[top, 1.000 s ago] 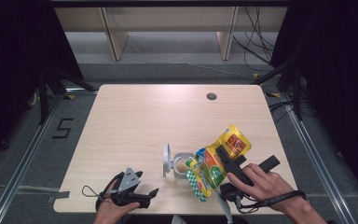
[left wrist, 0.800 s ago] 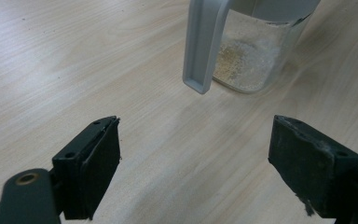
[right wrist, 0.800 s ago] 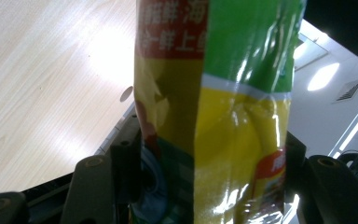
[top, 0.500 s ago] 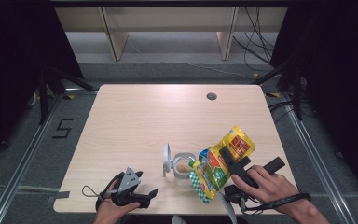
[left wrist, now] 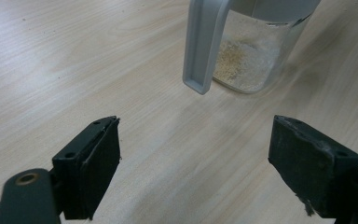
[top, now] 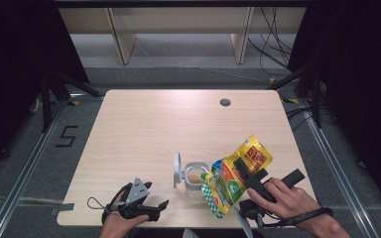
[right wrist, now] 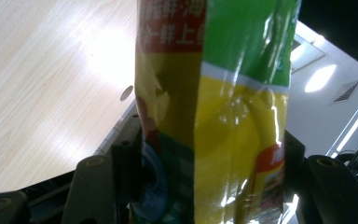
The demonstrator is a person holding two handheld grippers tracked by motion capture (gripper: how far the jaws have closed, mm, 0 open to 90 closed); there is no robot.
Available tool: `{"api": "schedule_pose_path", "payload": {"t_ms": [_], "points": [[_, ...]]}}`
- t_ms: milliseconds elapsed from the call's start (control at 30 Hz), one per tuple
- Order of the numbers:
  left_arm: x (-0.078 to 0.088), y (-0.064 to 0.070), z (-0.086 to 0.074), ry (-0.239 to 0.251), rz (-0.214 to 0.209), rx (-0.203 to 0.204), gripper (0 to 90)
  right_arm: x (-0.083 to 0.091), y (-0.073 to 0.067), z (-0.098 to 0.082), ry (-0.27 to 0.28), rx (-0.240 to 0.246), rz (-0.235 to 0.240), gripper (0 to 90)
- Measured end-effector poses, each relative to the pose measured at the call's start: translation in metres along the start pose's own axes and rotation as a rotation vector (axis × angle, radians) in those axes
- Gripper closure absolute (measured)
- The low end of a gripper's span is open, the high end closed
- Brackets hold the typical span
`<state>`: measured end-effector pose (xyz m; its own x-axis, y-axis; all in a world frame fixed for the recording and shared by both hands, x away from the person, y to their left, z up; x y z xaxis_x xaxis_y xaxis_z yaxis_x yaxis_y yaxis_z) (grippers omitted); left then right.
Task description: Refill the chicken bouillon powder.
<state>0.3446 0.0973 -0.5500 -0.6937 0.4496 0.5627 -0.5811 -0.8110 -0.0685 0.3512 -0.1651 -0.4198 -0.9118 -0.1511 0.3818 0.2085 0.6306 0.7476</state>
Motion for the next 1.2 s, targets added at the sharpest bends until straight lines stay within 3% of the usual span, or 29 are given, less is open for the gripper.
{"api": "schedule_pose_path", "payload": {"t_ms": [67,133,200,233,267,367,467,500,567,633,700,733,867,1200], "points": [[0.0,0.0,0.0,0.0,0.0,0.0,16.2,0.0,0.001,0.001,-0.005,0.024,0.002,44.6],[0.0,0.0,0.0,-0.001,-0.001,0.001,16.2,-0.001,-0.001,0.002,0.008,-0.005,0.003,44.6],[0.0,0.0,0.0,-0.001,-0.001,0.0,16.2,-0.003,0.0,0.003,0.012,-0.003,-0.002,44.6],[0.0,-0.001,0.001,0.006,0.0,-0.019,16.2,-0.003,0.0,0.002,0.004,0.019,0.013,44.7],[0.0,-0.001,0.001,0.008,0.003,-0.024,16.2,-0.004,-0.001,0.002,0.005,0.007,0.018,44.8],[0.0,0.0,0.0,-0.001,0.001,0.001,16.2,-0.006,0.0,0.002,0.015,-0.003,0.008,44.8],[0.0,0.0,0.0,0.004,-0.002,0.0,16.2,-0.007,-0.001,0.002,0.014,-0.01,0.021,44.9],[0.0,-0.001,0.001,0.008,0.001,-0.023,16.2,-0.007,-0.002,0.002,0.017,-0.011,0.03,44.9],[0.0,0.0,0.0,-0.003,-0.003,-0.001,16.2,-0.007,0.0,0.001,0.005,0.013,0.025,44.9],[0.0,0.0,0.0,-0.002,-0.002,0.0,16.2,-0.008,-0.001,0.002,0.015,-0.005,0.017,44.9],[0.0,-0.002,0.001,0.005,0.002,-0.028,16.2,-0.009,-0.001,0.001,0.016,-0.007,0.017,44.9],[0.0,-0.001,0.0,0.005,0.001,-0.026,16.2,-0.009,-0.002,0.0,0.008,0.017,0.033,44.9],[0.0,-0.001,0.0,0.003,0.0,-0.028,16.2,-0.011,-0.002,0.001,0.018,-0.018,0.019,45.0],[0.0,-0.001,0.0,0.006,-0.002,-0.022,16.3,-0.015,-0.003,0.002,0.023,-0.01,0.011,46.3]]}}
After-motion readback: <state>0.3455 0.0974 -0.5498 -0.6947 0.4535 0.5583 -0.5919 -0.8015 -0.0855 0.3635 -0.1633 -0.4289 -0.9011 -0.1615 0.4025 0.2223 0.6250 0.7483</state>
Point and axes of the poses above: each handheld gripper's, and its own axes: x roughly backward along the jaws, z roughly out of its top, y roughly to its right, the point moved 9 cm from there along -x, roughly forward along the jaws, and after that the axes turned 11 degrees about z, right-handed, at the moved point
